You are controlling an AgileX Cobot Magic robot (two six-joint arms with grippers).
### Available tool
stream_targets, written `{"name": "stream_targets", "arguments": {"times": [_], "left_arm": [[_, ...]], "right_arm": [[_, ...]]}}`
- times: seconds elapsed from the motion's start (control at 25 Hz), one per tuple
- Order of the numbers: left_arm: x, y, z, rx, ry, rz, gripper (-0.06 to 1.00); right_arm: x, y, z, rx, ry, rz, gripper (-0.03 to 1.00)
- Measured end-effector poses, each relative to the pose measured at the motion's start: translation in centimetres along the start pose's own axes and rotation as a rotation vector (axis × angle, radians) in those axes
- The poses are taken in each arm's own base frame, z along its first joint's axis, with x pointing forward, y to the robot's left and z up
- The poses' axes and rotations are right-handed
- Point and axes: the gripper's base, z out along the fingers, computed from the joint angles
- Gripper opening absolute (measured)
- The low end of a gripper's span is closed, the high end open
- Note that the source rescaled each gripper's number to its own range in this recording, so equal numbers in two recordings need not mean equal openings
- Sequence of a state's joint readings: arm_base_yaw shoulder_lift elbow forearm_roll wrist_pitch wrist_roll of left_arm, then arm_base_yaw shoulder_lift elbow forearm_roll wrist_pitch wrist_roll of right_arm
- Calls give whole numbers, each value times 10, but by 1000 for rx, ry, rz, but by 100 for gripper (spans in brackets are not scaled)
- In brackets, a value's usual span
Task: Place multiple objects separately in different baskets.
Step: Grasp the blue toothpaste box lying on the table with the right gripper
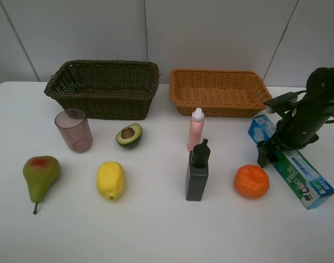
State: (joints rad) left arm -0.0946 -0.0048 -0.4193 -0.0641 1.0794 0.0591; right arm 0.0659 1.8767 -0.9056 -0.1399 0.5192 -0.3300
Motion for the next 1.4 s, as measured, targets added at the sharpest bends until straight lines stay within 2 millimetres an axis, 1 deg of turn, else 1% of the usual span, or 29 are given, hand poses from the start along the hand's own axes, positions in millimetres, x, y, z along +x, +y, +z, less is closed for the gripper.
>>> {"name": "stream_targets", "arguments": {"times": [0.2, 0.28, 0.32, 0.36, 0.4, 0.52, 0.56, 1.16, 1.28, 1.4], "left_arm": [[0, 0, 0, 0, 0, 0, 100], [0, 0, 0, 0, 0, 0, 100], [0, 0, 0, 0, 0, 0, 100], [0, 0, 0, 0, 0, 0, 100], [0, 0, 0, 0, 0, 0, 100], [0, 0, 0, 0, 0, 0, 100], [0, 0, 0, 0, 0, 0, 100], [0, 0, 0, 0, 0, 0, 100], [0, 0, 0, 0, 0, 0, 100], [0, 0, 0, 0, 0, 0, 100]], "right_arm": [[0, 0, 0, 1, 0, -2, 99], [0, 0, 0, 1, 0, -2, 92], [0, 0, 0, 1, 0, -2, 86], [0, 0, 0, 1, 0, -2, 76], [0, 0, 0, 3, 1, -5, 63], [0, -1, 0, 5, 4, -8, 18], [1, -1, 0, 6, 8, -15, 16], [1, -1, -1, 8, 16, -21, 16], [2, -2, -8, 11, 20, -20, 16], [1, -3, -24, 29, -12, -16, 16]]}}
